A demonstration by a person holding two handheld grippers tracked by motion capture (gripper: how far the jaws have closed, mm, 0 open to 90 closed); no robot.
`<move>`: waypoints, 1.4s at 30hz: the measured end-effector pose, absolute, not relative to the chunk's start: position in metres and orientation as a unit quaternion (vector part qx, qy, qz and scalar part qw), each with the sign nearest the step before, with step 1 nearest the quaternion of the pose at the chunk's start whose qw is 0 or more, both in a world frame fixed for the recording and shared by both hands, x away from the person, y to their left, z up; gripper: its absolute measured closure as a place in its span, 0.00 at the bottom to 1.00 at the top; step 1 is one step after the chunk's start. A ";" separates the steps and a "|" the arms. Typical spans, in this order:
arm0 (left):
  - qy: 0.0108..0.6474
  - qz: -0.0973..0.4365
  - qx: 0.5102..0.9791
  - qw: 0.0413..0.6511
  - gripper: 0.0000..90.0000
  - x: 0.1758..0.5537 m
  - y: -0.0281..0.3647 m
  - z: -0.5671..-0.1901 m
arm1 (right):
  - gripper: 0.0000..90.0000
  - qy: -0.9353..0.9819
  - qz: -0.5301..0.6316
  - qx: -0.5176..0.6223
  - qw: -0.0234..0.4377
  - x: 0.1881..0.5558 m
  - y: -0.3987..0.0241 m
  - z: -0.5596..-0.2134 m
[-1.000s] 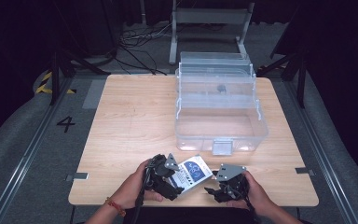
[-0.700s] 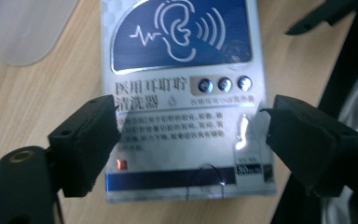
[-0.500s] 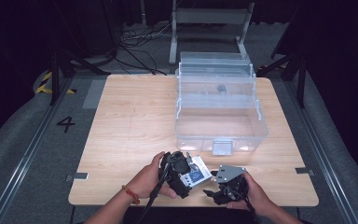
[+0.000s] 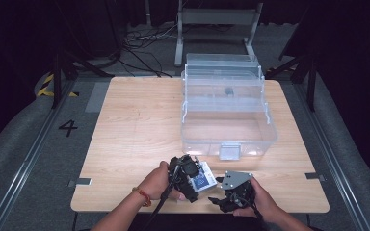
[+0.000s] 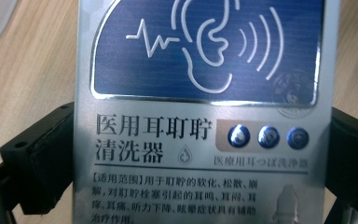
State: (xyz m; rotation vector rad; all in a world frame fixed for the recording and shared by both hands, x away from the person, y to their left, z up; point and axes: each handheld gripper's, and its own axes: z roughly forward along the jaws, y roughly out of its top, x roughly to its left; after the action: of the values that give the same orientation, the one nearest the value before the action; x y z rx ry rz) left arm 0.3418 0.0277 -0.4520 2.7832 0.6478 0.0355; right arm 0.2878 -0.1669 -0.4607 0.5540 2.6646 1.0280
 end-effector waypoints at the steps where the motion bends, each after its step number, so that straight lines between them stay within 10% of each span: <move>1: 0.225 0.010 0.964 0.143 0.01 0.343 0.028 -0.453 | 0.36 0.910 0.351 0.189 0.116 0.288 -0.167 -0.461; 18: 0.147 0.010 0.982 0.115 0.03 0.344 0.028 -0.456 | 0.39 0.902 0.382 0.176 0.100 0.288 -0.188 -0.448; 31: 0.112 0.004 0.990 0.087 0.04 0.342 0.037 -0.454 | 0.35 0.850 0.433 0.235 0.187 0.288 -0.263 -0.372; 42: 0.111 0.005 0.988 0.103 0.05 0.340 0.043 -0.454 | 0.38 0.813 0.388 0.359 0.244 0.368 -0.318 -0.338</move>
State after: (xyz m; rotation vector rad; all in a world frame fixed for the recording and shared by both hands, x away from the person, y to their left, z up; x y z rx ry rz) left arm 0.3399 0.0435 -0.4544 2.9167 0.3269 0.0150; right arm 0.3679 -0.3182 -0.3375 0.9810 2.2197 1.0610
